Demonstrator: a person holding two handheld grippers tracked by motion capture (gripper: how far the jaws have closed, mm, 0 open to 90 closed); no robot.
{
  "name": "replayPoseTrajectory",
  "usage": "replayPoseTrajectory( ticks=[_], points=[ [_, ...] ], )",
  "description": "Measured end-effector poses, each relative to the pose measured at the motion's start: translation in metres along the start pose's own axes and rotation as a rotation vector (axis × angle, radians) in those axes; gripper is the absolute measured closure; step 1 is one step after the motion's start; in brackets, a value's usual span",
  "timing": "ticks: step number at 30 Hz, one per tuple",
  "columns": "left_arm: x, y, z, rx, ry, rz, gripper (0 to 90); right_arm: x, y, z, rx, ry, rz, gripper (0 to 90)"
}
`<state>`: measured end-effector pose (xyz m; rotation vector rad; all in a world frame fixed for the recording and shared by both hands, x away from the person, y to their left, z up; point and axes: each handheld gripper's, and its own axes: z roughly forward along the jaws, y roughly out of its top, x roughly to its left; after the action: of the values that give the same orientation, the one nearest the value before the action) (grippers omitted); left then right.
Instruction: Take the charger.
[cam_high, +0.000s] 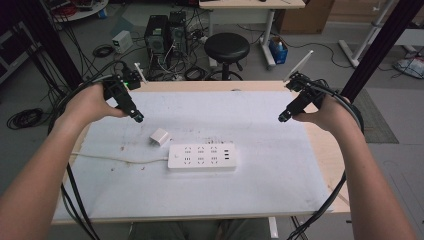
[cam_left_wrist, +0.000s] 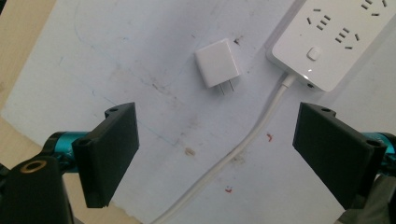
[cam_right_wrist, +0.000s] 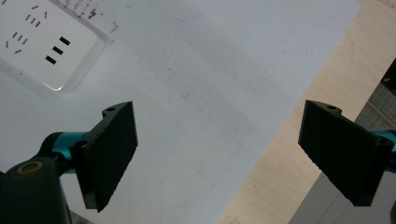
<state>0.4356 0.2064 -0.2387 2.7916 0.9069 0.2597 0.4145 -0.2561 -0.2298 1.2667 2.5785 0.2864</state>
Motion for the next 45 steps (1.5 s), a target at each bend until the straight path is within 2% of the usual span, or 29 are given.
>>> replayPoseTrajectory(
  ticks=[2, 13, 18, 21, 28, 33, 39, 45],
  points=[
    [0.0, 0.0, 0.001, 0.006, 0.0, 0.008, 14.4, 0.0, 0.0, 0.001, 0.001, 0.003, -0.004, 11.3],
    [0.001, -0.006, 0.0, 0.007, 0.002, -0.011, 14.4, 0.001, 0.002, 0.002, 0.003, 0.002, -0.011, 11.3],
    [0.0, -0.008, -0.001, 0.005, -0.004, 0.0, 14.4, 0.004, 0.002, 0.002, 0.004, 0.004, -0.003, 11.3],
    [0.001, -0.008, -0.002, -0.001, 0.001, -0.012, 14.4, 0.004, 0.002, 0.002, 0.006, 0.001, -0.007, 11.3],
    [0.002, -0.004, 0.004, -0.009, -0.028, -0.038, 14.4, 0.003, 0.003, 0.003, 0.006, 0.005, 0.001, 11.3],
    [0.003, 0.003, 0.018, 0.006, -0.039, -0.061, 14.4, 0.002, 0.005, 0.004, 0.005, 0.01, 0.002, 11.3],
    [0.007, 0.011, 0.044, 0.023, -0.059, -0.15, 14.4, 0.003, 0.006, 0.005, 0.003, 0.008, -0.005, 11.3],
    [0.009, 0.018, 0.076, 0.055, -0.084, -0.207, 14.4, 0.002, 0.006, 0.008, 0.001, 0.016, -0.001, 11.3]
  ],
)
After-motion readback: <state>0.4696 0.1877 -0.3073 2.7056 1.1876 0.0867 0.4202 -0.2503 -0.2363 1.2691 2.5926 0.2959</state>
